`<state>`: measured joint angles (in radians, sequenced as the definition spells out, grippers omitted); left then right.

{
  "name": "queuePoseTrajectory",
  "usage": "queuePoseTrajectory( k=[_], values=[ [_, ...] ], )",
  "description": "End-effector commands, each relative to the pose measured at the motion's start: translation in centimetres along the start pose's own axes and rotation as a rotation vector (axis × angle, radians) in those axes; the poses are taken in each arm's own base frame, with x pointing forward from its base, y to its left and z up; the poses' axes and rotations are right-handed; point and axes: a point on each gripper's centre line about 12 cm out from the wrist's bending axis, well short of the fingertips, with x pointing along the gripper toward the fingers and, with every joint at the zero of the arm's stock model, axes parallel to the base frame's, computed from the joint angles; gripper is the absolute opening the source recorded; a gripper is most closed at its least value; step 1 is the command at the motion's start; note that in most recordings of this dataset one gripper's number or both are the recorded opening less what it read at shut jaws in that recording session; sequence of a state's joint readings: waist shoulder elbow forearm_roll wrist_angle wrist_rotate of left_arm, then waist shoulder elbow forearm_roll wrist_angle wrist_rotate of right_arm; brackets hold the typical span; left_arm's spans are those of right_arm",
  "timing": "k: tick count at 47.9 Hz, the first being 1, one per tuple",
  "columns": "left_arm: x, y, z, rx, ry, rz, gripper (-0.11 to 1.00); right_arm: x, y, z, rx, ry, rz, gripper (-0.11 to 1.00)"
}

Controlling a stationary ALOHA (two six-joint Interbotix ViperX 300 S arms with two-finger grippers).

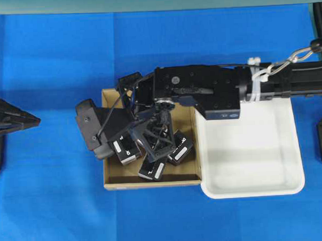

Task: Pick a box that is randomly placed inside the cardboard box.
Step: 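Lower the open right gripper into the cardboard box onto a servo box, then close the right gripper on a black DYNAMIXEL box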

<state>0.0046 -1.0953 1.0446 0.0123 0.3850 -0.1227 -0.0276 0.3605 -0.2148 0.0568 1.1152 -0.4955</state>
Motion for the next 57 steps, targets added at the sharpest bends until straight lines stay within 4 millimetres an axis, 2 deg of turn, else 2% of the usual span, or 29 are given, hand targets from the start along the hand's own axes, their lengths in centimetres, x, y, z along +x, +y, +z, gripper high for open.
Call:
queuePoseTrajectory(
  k=[1,6,14,19,32,57],
  values=[
    [-0.3,-0.1,1.1,0.002,-0.032,-0.004,-0.07,0.1,0.0,0.4,-0.011,-0.011,-0.006,0.15],
    [-0.3,-0.1,1.1,0.000,-0.032,-0.004,-0.07,1.1,0.0,0.6,-0.009,-0.012,-0.001,0.32],
    [-0.2,-0.2,1.4,-0.032,-0.045,-0.008,-0.07,2.9,0.5,1.7,-0.008,-0.040,-0.014,0.80],
    [0.0,-0.2,1.3,-0.033,-0.042,-0.008,-0.07,3.9,0.8,2.5,-0.018,-0.061,-0.053,0.98],
    [0.0,-0.2,1.3,-0.033,-0.039,-0.007,-0.07,5.8,1.2,2.4,0.009,-0.037,-0.050,1.00],
    [0.0,-0.2,1.2,-0.034,-0.036,-0.009,-0.07,9.5,0.4,1.0,0.008,0.031,-0.025,1.00]
  ],
)
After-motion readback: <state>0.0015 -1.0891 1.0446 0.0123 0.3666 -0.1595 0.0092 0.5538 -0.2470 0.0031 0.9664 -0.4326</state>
